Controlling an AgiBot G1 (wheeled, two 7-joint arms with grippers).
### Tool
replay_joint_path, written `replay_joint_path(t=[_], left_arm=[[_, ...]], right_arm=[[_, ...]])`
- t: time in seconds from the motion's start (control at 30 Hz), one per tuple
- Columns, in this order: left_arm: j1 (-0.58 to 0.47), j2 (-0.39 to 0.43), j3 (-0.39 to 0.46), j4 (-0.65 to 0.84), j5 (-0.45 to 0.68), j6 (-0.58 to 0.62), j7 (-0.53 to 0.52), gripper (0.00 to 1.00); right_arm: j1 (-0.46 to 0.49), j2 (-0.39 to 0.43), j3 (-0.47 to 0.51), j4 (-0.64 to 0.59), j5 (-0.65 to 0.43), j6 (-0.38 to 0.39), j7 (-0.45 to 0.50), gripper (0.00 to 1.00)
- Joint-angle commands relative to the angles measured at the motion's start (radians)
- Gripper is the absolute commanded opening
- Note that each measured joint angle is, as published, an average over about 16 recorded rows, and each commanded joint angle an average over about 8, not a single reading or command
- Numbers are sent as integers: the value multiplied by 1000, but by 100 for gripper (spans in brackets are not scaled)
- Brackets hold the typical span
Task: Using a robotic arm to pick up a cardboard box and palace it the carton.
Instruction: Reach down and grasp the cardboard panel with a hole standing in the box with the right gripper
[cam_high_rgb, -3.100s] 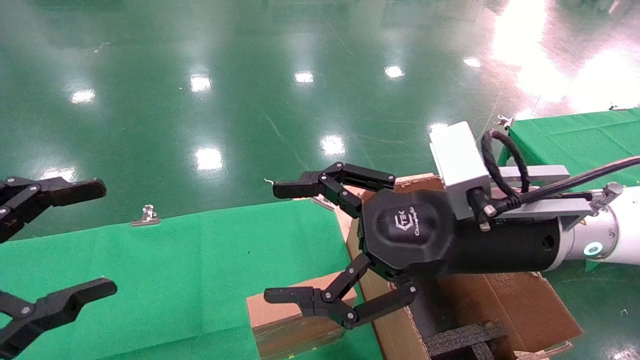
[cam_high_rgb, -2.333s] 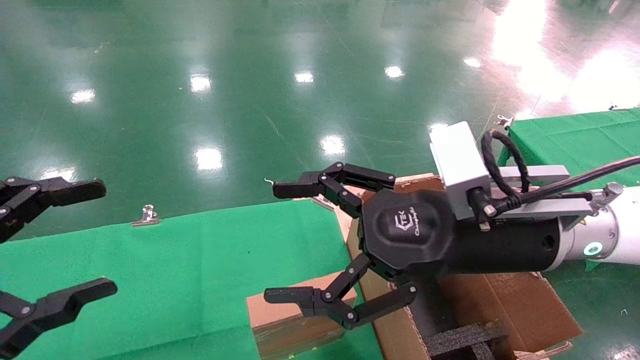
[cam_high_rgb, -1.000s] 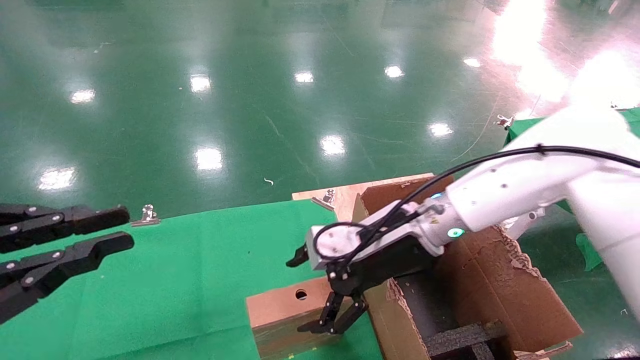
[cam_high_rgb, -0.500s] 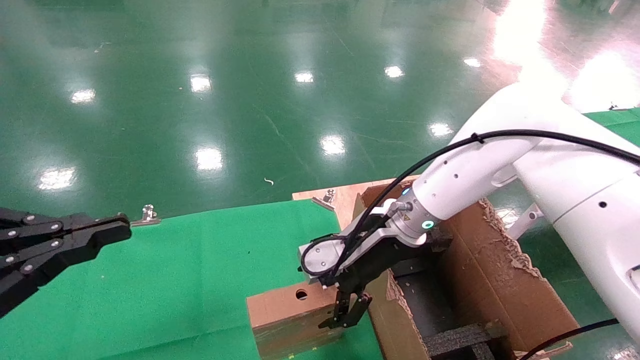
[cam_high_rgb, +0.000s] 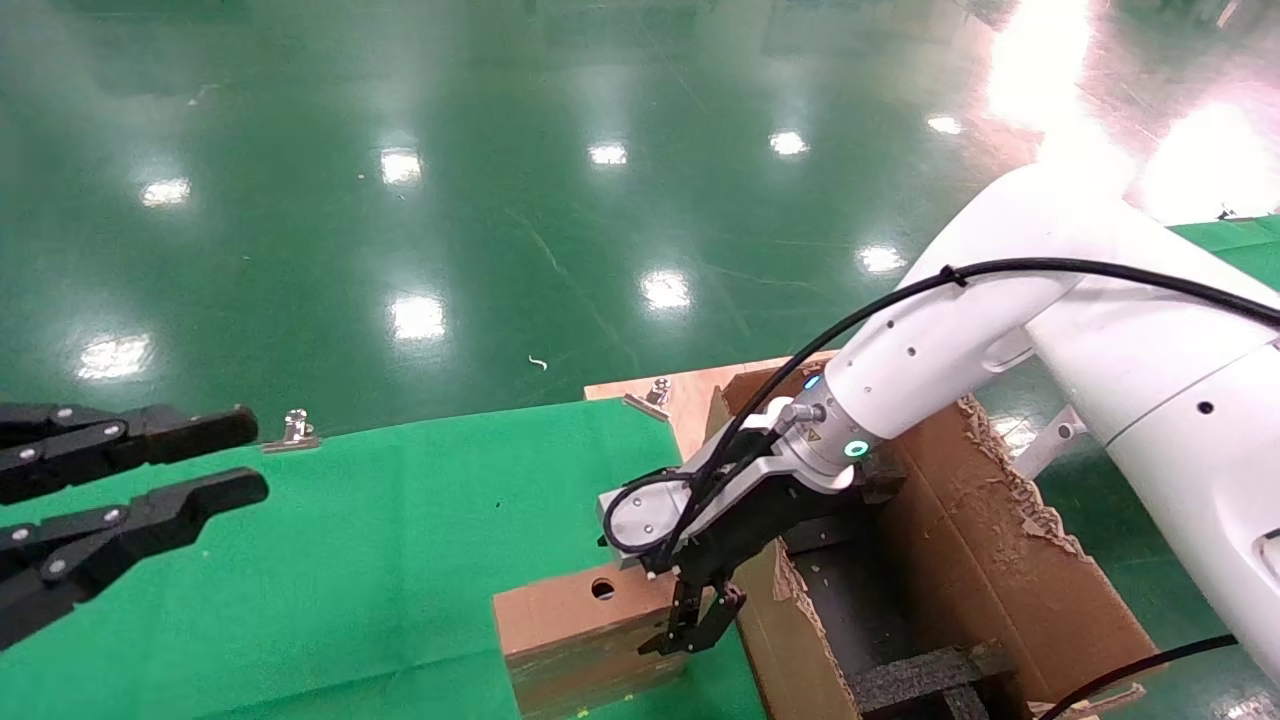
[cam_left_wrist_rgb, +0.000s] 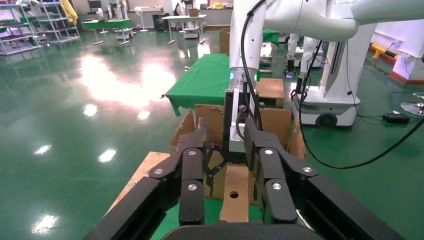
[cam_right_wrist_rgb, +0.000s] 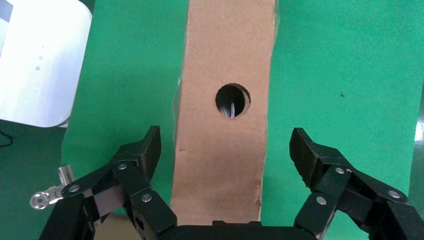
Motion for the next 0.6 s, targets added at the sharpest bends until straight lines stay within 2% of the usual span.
replay_joint_path(t=[0.03, 0.6], left_arm=[[0, 0, 0, 0, 0, 0, 0, 100], [0, 0, 0, 0, 0, 0, 0, 100]], right_arm=[[-2, 1, 2, 1, 0, 0, 0, 0], [-7, 5, 8, 5, 2, 0, 1, 0]])
